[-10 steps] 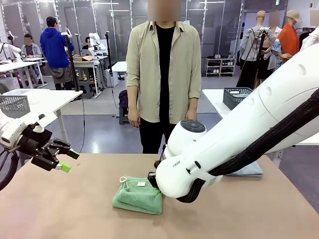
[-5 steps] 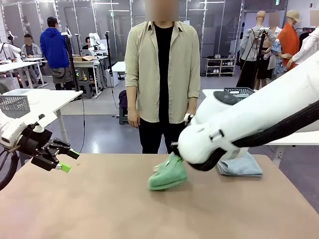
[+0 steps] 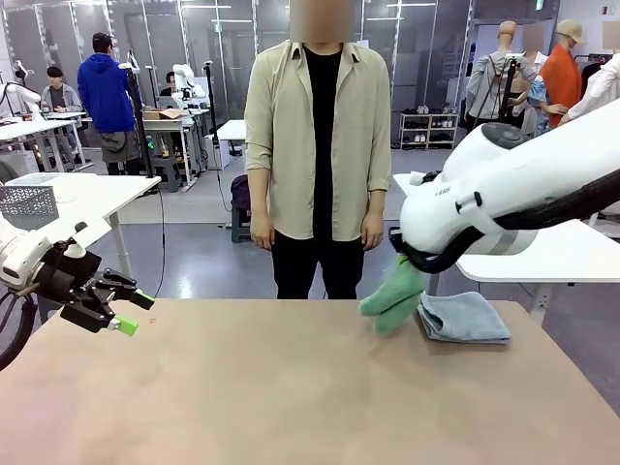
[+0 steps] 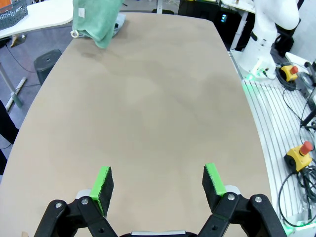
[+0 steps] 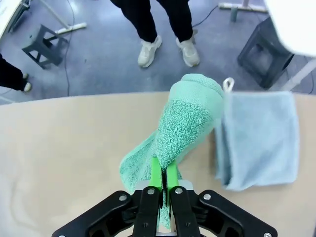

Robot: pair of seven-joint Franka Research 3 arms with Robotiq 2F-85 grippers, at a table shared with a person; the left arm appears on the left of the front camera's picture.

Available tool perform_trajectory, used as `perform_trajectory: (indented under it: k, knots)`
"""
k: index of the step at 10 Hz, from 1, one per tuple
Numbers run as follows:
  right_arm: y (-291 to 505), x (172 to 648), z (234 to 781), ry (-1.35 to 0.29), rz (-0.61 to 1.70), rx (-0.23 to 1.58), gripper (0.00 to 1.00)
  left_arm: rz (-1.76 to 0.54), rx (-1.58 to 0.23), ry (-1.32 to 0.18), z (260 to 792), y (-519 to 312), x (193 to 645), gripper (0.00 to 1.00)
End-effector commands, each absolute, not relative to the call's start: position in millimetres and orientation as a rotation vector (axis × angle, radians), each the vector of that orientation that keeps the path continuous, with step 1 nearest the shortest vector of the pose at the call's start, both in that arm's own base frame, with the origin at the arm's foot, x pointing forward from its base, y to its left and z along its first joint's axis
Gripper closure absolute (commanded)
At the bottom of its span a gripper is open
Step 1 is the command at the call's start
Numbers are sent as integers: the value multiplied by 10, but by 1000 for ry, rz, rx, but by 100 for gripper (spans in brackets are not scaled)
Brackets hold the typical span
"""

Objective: Fold the towels and place them in the basket.
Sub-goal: Stack the folded Towel with hook on the right side of the table.

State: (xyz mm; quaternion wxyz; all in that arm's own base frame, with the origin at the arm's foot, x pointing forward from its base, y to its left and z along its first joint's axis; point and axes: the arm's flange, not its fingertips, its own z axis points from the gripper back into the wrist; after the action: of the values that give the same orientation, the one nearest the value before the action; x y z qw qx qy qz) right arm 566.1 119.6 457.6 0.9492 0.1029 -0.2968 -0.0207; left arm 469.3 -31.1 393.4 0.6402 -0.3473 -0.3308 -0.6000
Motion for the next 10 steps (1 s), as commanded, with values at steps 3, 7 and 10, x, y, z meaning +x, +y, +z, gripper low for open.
perform_trajectory:
  k: [3,7,10]
  knots:
    - [646,6118,4583,-613,124,286,96,-1360,-790,-738,3960,-316,4697,8]
    - [341,6343,4383,-499,183,275,96,-1360,-790,-738,3960,-316,4697,8]
    - [-52,6375,4193,-544,163,158,96,-1360,-790,-738,3960,-316,4697,8]
